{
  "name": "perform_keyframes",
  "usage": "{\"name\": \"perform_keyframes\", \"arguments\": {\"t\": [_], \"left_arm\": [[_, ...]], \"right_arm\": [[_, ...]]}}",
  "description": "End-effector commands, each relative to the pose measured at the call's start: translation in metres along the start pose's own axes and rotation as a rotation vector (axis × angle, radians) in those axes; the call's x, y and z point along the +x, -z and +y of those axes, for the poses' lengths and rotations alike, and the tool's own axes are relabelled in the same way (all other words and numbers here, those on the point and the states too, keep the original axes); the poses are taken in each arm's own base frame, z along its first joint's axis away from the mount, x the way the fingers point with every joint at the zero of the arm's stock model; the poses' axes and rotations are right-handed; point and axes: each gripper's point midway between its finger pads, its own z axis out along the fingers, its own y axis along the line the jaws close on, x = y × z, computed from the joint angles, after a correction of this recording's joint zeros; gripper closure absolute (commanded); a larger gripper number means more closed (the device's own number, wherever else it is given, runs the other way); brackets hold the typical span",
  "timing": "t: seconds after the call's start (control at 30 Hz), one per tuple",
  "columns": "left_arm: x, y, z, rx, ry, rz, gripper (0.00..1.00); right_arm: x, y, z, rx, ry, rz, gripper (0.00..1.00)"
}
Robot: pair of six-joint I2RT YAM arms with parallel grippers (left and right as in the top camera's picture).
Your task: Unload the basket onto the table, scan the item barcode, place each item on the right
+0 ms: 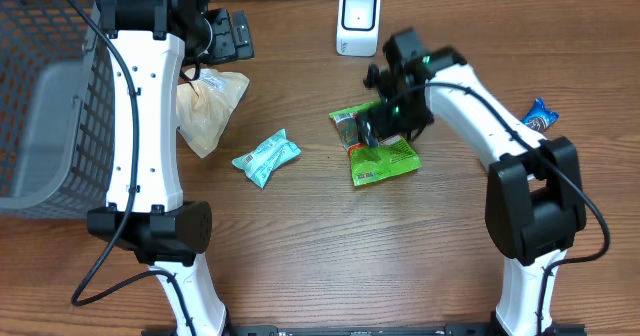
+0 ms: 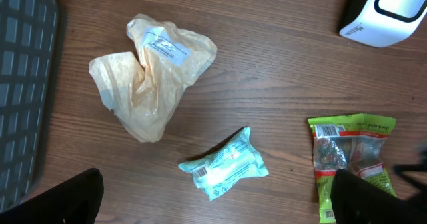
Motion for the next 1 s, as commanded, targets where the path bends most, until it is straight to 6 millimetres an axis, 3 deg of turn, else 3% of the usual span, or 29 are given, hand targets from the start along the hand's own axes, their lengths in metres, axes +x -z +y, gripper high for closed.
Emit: {"name": "perform_keyframes", "arguments": {"t": [0.0,0.47,0.6,0.77,0.97], "left_arm": [[0.001,0.005,0.000,0.004,-0.005,-0.009,0.00],[0.001,0.005,0.000,0.005,-0.005,-0.009,0.00],[0.001,0.005,0.000,0.004,-0.005,-0.009,0.00],[0.001,0.005,0.000,0.004,-0.005,-0.009,0.00],[0.001,0.005,0.000,0.004,-0.005,-0.009,0.00]], "right_arm": [[0.012,-0.016,0.011,-0.054,-0.009,0.015,0.00],[0.021,-0.049,0.011,-0.077,-0.006,-0.022,0.01],[0.031,-0.064,0.006,-0.069,-0.019,-0.025,0.11],[0.052,-0.075,-0.009,0.010,-0.038,0.020,0.32],[0.060,-0.078,-0.019,0.223,-0.015,0.054,0.28]]}}
